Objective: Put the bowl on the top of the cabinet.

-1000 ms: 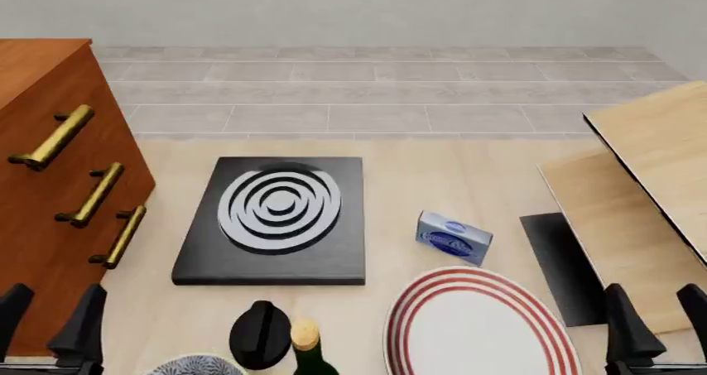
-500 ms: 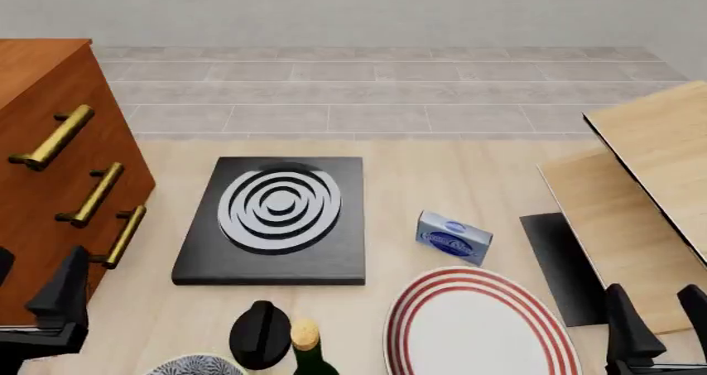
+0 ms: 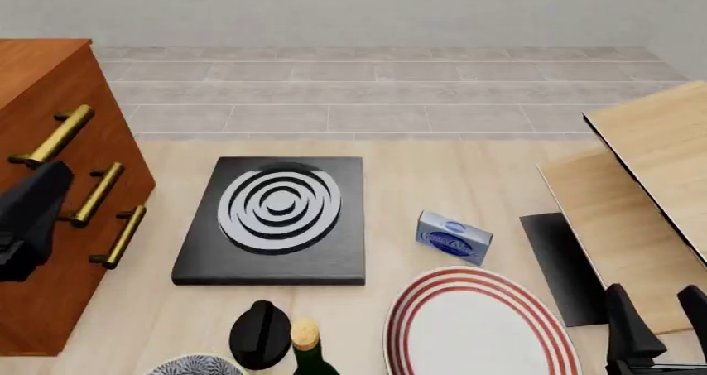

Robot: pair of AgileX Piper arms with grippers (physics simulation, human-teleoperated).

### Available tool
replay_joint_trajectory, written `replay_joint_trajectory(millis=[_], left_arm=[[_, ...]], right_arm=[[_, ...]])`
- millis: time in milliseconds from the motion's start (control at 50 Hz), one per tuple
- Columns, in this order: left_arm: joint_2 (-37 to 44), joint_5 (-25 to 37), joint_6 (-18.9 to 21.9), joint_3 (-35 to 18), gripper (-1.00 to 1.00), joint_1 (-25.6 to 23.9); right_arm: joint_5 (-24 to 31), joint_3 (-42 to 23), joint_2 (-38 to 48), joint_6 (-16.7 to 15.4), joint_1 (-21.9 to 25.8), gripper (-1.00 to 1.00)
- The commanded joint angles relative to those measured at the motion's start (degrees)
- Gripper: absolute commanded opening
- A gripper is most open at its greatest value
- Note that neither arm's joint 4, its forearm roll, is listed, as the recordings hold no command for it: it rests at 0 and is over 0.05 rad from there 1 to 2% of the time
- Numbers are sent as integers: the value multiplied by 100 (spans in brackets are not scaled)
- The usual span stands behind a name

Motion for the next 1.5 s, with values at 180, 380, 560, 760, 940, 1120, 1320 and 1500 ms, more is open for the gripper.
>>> replay_joint_trajectory(millis=[180,380,560,760,940,1120,1320,1500], left_arm=[[575,1121,-377,-220,100,-512],[873,1428,-106,161,100,-579],[930,1940,251,256,100,-553],[870,2357,494,313,100,-394],[743,2690,585,293,100,-358],[514,2980,510,452,100,-360],[235,3383,384,606,100,-447],[-54,3849,398,603,100,-428]], right_arm=[[31,1,-1,32,13,100],[62,2,-2,29,-1,100],[80,2,-1,20,21,100],[88,2,4,13,15,100],[100,2,14,17,23,100],[105,2,10,15,24,100],[111,2,4,-27,34,100],[114,2,2,-56,37,100]])
